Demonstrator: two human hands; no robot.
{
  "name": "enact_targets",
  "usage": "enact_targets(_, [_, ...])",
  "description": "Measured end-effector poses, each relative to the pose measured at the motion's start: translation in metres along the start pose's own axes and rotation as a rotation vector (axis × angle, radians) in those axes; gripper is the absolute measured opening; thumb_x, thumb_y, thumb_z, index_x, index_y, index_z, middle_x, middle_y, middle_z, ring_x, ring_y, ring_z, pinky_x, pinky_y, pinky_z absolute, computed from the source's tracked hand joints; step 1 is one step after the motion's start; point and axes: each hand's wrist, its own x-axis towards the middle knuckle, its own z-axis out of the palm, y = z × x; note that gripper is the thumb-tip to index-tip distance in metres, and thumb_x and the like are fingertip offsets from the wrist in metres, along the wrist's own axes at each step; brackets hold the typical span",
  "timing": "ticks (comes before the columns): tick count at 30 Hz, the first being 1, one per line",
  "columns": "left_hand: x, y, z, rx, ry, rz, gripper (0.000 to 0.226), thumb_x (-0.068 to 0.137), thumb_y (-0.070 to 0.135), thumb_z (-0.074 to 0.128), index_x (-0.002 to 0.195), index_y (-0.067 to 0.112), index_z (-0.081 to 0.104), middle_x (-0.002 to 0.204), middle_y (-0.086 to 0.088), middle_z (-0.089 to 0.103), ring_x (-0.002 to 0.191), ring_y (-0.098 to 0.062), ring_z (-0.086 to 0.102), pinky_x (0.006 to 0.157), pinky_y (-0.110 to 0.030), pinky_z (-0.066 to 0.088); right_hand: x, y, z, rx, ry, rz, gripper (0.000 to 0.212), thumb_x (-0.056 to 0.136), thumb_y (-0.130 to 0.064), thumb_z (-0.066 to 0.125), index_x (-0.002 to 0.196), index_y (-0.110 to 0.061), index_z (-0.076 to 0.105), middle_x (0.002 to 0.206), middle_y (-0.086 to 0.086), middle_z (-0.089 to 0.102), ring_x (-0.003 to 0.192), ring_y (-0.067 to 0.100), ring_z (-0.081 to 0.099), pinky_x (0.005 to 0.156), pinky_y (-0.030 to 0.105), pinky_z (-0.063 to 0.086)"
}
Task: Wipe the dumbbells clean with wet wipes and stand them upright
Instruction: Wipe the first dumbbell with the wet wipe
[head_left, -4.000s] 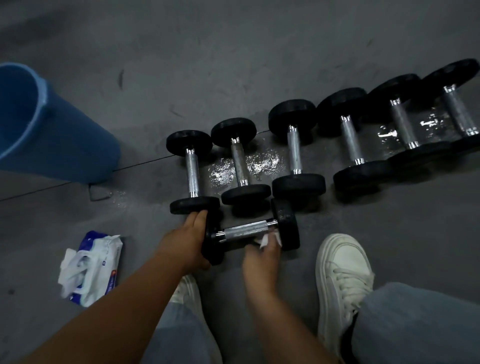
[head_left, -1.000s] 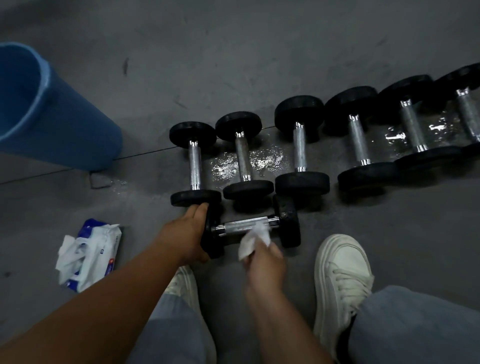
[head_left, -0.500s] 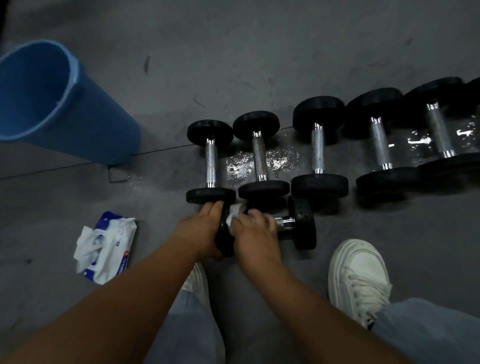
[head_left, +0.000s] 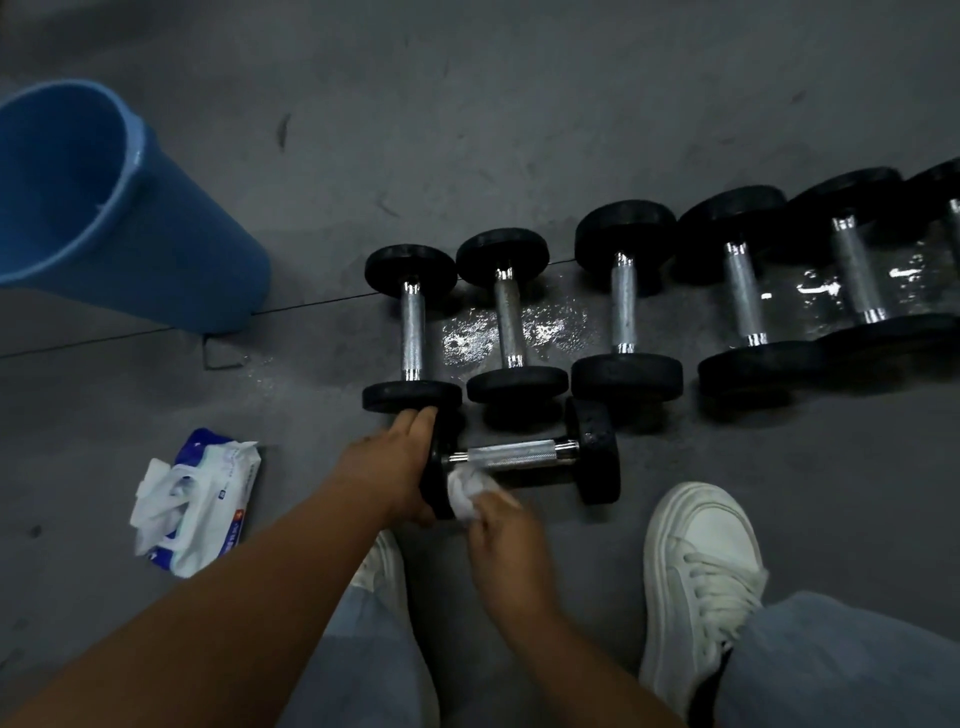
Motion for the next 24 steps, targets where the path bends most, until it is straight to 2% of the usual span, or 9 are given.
enact_targets(2, [0.0,0.0,0.0,0.005,-0.013,-0.007,0.132,0.054,0.046,0.088,0.153,0.023,0.005,0.152,0.002,0.027,0.123,-0.028,0.053,0.095,-0.04,0.049,-0.005,0.016,-0.002,0.494,0.018,0.484,0.016,0.09,-0.001,0.053,0.087,-0.006,0.069,0.074,0.005,0.063,0.063,0.009,0.056,0.053,0.007,0.036])
enact_targets(5, [0.0,0.0,0.001,0.009,-0.013,-0.013,0.131,0.054,0.046,0.088,0.153,0.023,0.005,0.152,0.002,0.027,0.123,-0.028,0.053,0.095,-0.04,0.049,0.024,0.014,-0.022,0.936,0.018,0.914,0.032,0.096,-0.008,0.043,0.066,-0.02,0.046,0.057,-0.003,0.047,0.058,0.011,0.044,0.053,0.016,0.033])
enact_targets(8, [0.0,0.002,-0.003,0.008,-0.02,-0.021,0.132,0.055,0.044,0.088,0.154,0.022,0.005,0.153,0.001,0.026,0.123,-0.028,0.053,0.095,-0.04,0.049,0.045,0.008,-0.038,1.644,0.297,1.112,0.032,0.093,0.006,0.041,0.067,-0.011,0.044,0.062,0.004,0.044,0.061,0.01,0.04,0.061,0.019,0.036])
enact_targets(10, [-0.002,0.003,-0.004,0.011,-0.022,-0.025,0.131,0.056,0.044,0.087,0.154,0.022,0.003,0.154,0.002,0.025,0.123,-0.028,0.053,0.095,-0.039,0.049,0.039,-0.001,-0.042,2.026,0.361,1.123,0.022,0.095,0.0,0.045,0.074,-0.008,0.05,0.069,0.004,0.049,0.062,0.01,0.043,0.058,0.017,0.037])
enact_targets(14, [-0.004,0.003,-0.003,0.019,-0.01,-0.027,0.13,0.057,0.045,0.087,0.154,0.022,0.004,0.153,0.002,0.026,0.122,-0.027,0.054,0.093,-0.038,0.049,0.043,0.004,-0.041,2.122,0.416,1.089,0.03,0.092,0.005,0.041,0.071,-0.015,0.047,0.049,-0.002,0.045,0.043,0.005,0.039,0.035,0.012,0.033])
enact_targets(17, [-0.004,0.003,-0.003,0.009,-0.011,-0.024,0.131,0.055,0.044,0.088,0.154,0.022,0.006,0.152,0.001,0.028,0.123,-0.028,0.053,0.093,-0.039,0.049,0.04,-0.018,-0.035,1.822,0.243,0.861,0.037,0.081,0.014,0.04,0.072,-0.021,0.044,0.053,-0.006,0.043,0.038,0.002,0.037,0.035,0.014,0.03])
enact_targets(19, [-0.005,0.003,-0.003,0.012,0.003,-0.019,0.13,0.055,0.044,0.089,0.154,0.022,0.008,0.151,0.0,0.029,0.122,-0.029,0.055,0.091,-0.038,0.049,0.027,-0.041,-0.03,1.243,0.146,0.573,0.023,0.085,0.003,0.049,0.076,-0.017,0.053,0.061,-0.001,0.051,0.046,0.005,0.041,0.042,0.02,0.034])
enact_targets(22, [-0.004,0.002,-0.002,0.04,0.006,-0.005,0.128,0.055,0.045,0.089,0.153,0.021,0.01,0.149,-0.001,0.032,0.119,-0.03,0.057,0.089,-0.039,0.049,0.035,-0.045,-0.032,0.318,0.285,0.069,0.021,0.082,-0.008,0.049,0.093,-0.015,0.066,0.096,0.004,0.058,0.076,0.014,0.055,0.069,0.027,0.046])
enact_targets(24, [-0.004,0.002,-0.005,0.076,0.001,0.008,0.13,0.056,0.048,0.088,0.154,0.019,0.007,0.151,-0.002,0.03,0.12,-0.03,0.056,0.09,-0.04,0.051,0.046,-0.034,-0.04,-0.07,0.205,0.026,0.036,0.086,-0.01,0.048,0.119,-0.02,0.058,0.127,0.001,0.046,0.092,0.02,0.06,0.077,0.033,0.049])
